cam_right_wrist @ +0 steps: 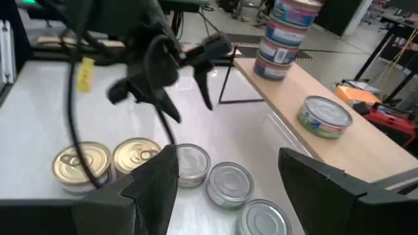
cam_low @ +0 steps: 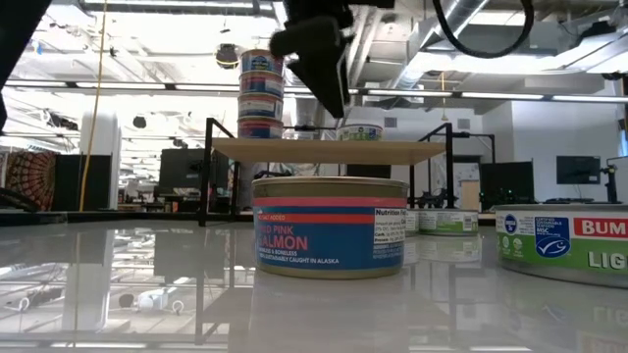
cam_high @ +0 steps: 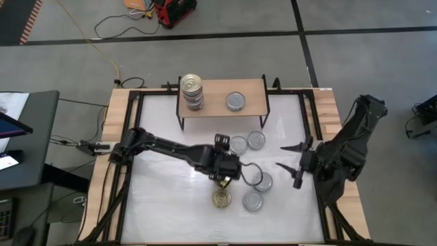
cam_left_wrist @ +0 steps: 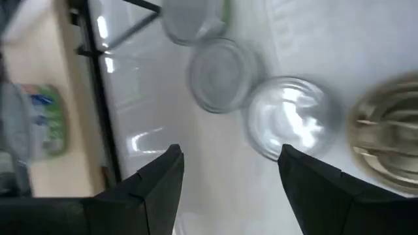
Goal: Stack canned seafood by type on shelf
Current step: Stack the blue tuna can on top of the blue tuna can
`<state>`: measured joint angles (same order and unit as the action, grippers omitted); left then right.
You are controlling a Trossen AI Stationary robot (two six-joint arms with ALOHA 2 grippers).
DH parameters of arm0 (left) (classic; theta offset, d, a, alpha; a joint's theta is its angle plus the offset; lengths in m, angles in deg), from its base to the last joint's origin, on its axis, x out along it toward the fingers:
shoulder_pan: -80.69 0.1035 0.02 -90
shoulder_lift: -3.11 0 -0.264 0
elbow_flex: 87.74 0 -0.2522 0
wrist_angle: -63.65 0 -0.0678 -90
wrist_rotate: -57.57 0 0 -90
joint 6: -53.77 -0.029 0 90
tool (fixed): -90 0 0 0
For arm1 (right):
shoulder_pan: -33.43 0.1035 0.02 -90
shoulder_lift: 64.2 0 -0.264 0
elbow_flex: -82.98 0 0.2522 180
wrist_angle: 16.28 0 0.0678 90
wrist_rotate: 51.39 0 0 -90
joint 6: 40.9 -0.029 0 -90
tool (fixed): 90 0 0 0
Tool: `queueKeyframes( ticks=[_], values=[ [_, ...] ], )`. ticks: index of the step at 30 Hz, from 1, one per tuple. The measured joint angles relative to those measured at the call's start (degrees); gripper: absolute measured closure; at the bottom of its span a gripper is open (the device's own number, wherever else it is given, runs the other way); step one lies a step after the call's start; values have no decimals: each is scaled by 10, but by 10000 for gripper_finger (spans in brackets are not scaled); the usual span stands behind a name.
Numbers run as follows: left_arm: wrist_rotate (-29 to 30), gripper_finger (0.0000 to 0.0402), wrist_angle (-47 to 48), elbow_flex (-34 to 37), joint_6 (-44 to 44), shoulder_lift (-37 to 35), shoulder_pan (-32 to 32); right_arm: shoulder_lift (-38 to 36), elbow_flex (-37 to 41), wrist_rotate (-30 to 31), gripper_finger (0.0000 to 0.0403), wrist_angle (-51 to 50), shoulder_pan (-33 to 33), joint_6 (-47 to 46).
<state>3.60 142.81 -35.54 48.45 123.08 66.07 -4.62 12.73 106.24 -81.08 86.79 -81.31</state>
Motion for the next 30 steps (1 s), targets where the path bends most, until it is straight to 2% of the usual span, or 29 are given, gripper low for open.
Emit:
queueKeyframes(
  ticks=[6, 10, 16, 21, 25, 30],
  values=[
    [-19, 162, 4, 0, 69, 0, -58, 60, -3, 16, 112, 26, -7, 17],
    [-29, 162, -10, 0, 127, -2, -99, 58, -10, 16, 112, 37, -9, 14],
    [-45, 162, -47, 3, 262, 0, -143, 54, -1, 15, 112, 59, -8, 13],
    [-78, 162, -171, 71, 299, 1, -177, 71, 6, 14, 112, 78, -12, 6],
    [-41, 162, -236, 137, 341, 1, -187, 73, 6, 13, 112, 105, -6, 4],
    [-36, 162, -317, 195, 364, 1, -186, 80, 6, 13, 112, 149, 1, 6]
  ],
)
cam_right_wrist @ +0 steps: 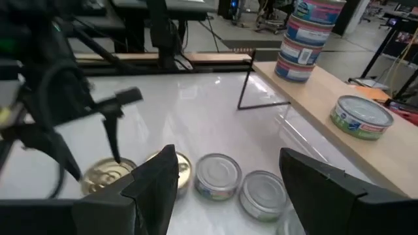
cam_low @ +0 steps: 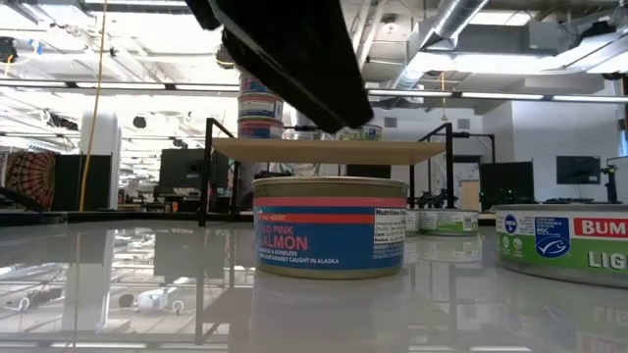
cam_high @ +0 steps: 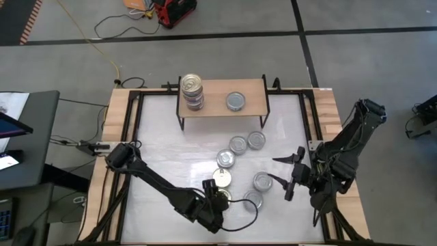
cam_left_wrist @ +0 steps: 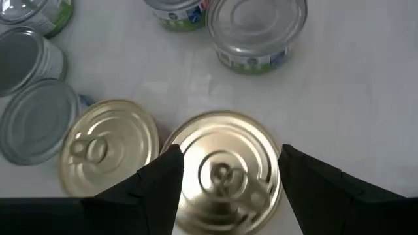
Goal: Stack canned seafood by type on shelf
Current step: Stack the blue tuna can on top of the blue tuna can
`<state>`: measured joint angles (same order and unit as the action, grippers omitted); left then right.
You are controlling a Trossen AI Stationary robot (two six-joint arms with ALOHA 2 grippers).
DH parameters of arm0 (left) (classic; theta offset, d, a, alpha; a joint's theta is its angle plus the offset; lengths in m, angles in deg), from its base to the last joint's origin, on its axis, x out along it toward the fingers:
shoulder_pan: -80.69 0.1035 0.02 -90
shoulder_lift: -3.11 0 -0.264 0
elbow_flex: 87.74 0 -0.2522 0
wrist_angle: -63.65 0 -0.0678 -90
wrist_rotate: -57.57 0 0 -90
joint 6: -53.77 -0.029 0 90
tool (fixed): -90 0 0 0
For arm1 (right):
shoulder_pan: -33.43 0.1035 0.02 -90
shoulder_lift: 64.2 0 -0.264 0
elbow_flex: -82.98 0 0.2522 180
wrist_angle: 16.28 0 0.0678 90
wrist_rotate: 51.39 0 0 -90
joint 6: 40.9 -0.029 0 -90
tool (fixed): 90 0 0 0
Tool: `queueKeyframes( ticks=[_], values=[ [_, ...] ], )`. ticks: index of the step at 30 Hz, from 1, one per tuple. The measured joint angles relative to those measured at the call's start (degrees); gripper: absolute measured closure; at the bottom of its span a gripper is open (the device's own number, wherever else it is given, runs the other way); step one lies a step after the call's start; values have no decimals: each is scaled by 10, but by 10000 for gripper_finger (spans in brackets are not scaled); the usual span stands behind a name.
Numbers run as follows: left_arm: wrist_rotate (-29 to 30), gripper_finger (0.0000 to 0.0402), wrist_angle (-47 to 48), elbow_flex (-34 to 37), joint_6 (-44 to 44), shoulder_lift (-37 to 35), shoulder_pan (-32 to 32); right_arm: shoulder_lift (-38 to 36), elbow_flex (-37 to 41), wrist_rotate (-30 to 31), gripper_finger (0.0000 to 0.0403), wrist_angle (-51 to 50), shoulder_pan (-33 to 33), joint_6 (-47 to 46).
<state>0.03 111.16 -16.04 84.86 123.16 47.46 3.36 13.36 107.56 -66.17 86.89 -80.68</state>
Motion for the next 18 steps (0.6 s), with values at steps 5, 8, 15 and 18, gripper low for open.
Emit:
queueKeyframes(
  ticks=[5, 8, 15, 18],
  values=[
    [12, 162, -13, 47, 35, -2, -1, 36, 0, -4, 112, 77, -7, 49],
    [26, 164, 26, 50, 63, -7, -9, 57, 0, -37, 112, 151, -25, 104],
    [67, 181, 139, 50, 141, -7, -37, 98, 0, -117, 112, 297, -69, 202],
    [90, 190, 187, 50, 174, -11, -55, 110, 0, -137, 112, 317, -81, 206]
  ],
)
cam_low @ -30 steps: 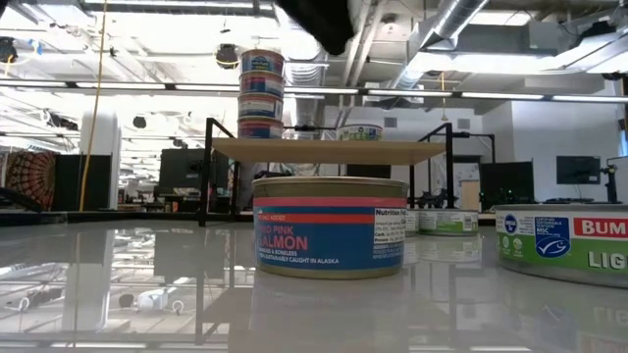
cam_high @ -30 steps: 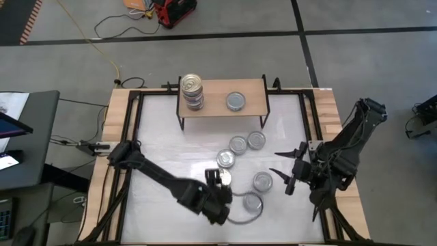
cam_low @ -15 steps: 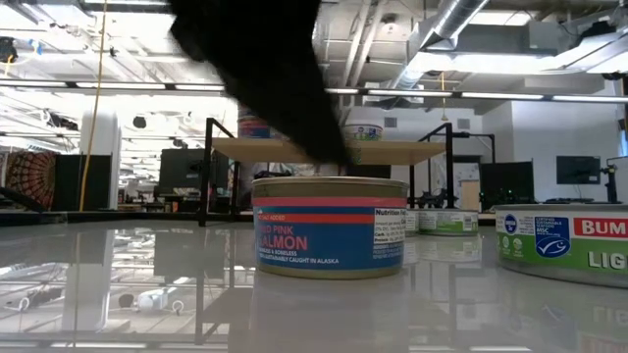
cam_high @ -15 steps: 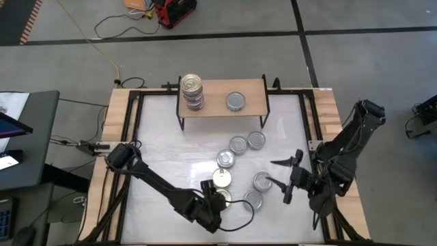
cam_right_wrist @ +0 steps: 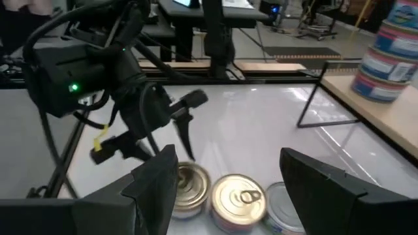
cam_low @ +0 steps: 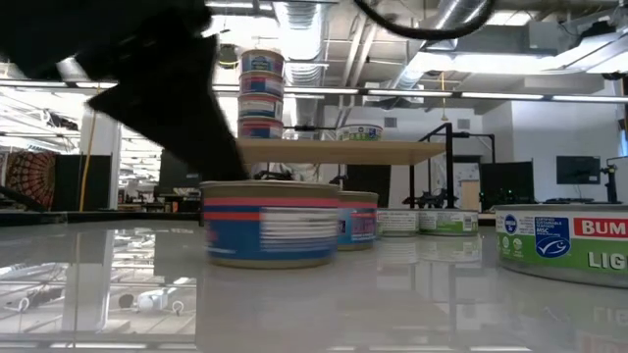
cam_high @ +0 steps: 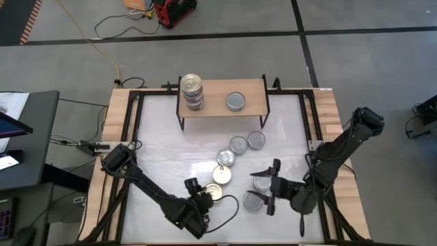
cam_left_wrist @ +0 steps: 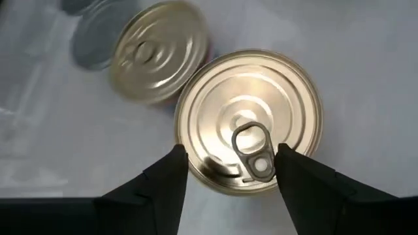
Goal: Stack canned seafood by type on shelf
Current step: Stack the blue tuna can on top of the blue tuna can
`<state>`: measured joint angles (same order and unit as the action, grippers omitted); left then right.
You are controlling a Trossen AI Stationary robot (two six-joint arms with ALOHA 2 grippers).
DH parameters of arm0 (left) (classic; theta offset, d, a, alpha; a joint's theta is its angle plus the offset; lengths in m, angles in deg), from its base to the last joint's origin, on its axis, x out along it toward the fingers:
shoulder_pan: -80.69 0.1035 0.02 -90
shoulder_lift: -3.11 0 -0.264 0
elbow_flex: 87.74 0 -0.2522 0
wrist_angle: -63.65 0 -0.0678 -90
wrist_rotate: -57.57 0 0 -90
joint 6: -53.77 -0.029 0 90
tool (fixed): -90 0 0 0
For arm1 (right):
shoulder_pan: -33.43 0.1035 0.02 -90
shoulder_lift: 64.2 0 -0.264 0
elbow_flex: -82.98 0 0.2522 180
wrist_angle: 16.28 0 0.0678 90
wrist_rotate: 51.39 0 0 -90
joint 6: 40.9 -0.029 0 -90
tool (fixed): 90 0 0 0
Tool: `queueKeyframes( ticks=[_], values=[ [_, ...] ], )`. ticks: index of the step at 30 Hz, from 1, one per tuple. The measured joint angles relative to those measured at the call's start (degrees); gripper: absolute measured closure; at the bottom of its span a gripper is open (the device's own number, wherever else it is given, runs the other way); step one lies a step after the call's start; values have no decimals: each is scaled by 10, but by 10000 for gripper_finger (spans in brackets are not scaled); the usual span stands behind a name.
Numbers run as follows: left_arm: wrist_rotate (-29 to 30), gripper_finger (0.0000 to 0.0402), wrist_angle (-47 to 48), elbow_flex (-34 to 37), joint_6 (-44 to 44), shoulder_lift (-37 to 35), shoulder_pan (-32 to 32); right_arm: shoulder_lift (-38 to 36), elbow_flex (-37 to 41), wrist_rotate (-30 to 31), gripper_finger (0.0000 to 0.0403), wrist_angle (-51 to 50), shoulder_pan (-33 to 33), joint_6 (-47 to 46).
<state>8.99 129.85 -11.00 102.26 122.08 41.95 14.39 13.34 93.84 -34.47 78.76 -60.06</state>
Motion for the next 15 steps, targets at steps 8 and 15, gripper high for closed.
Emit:
queueKeyframes(
  ticks=[8, 15],
  values=[
    [-3, 204, 58, 1, 43, -20, -22, 14, -8, -13, 112, 19, -8, 2],
    [-49, 223, 62, 1, 2, -69, 19, 13, -15, -13, 112, 20, -3, 11]
  ],
)
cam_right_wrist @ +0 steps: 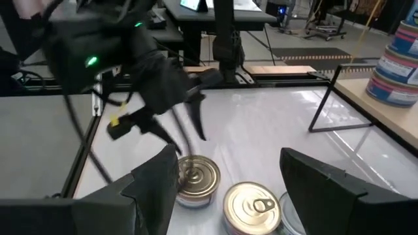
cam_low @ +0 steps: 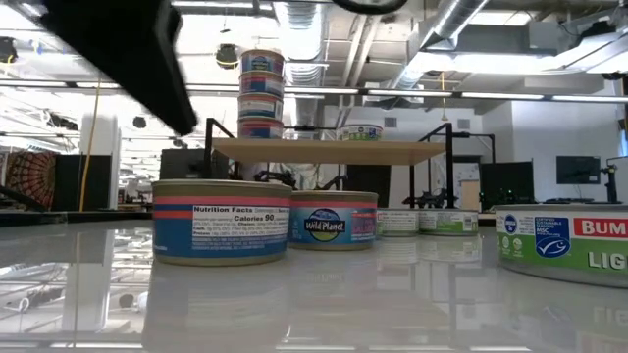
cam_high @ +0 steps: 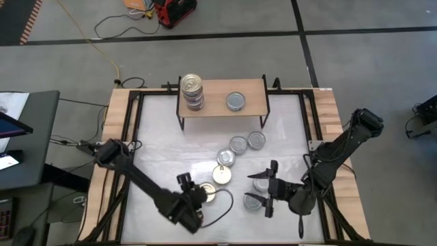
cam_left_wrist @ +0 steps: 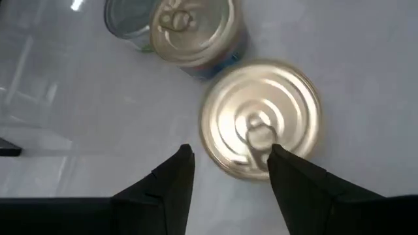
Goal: Stack canned seafood by type on shelf
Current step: Stack the blue tuna can on top of the blue tuna can
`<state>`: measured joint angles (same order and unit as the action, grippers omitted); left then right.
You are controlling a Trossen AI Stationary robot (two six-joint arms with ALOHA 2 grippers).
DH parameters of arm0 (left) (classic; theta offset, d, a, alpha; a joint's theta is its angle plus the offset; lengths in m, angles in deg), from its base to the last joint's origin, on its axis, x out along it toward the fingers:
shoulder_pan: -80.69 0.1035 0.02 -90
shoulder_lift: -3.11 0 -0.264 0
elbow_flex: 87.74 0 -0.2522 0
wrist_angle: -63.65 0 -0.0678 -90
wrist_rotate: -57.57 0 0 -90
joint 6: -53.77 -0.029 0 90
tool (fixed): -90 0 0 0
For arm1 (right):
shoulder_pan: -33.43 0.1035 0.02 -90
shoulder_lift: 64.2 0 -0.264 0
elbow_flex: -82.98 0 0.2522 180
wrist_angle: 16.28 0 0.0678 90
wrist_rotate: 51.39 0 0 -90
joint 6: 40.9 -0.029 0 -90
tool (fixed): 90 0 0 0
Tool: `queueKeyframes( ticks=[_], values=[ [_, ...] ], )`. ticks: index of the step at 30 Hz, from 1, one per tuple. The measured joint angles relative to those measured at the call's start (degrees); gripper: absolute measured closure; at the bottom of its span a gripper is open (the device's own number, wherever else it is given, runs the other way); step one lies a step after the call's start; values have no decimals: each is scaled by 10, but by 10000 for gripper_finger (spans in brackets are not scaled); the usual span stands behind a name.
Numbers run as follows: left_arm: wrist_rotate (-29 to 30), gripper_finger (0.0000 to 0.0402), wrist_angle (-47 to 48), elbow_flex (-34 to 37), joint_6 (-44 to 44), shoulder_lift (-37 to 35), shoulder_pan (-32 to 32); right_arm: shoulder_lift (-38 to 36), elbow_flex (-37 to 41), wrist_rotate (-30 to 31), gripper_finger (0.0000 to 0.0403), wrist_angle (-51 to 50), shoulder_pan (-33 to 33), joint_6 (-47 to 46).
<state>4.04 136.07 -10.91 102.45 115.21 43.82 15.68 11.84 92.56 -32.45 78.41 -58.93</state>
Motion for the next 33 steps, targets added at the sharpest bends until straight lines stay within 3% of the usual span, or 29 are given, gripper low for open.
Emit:
queueKeyframes(
  ticks=[11, 15, 22, 27, 33],
  values=[
    [-94, 254, -81, 0, -137, -18, 99, -29, 0, 6, 112, -31, 26, 16],
    [-133, 254, -148, 0, -219, -17, 122, -52, 0, 52, 112, -95, 57, -8],
    [-318, 254, -298, 0, -416, -17, 135, -80, 0, 133, 112, -190, 108, -69],
    [-390, 254, -403, 6, -451, -17, 135, -80, 0, 150, 112, -190, 124, -61],
    [-396, 254, -559, 105, -467, -17, 137, -80, 0, 155, 112, -189, 124, -46]
  ],
)
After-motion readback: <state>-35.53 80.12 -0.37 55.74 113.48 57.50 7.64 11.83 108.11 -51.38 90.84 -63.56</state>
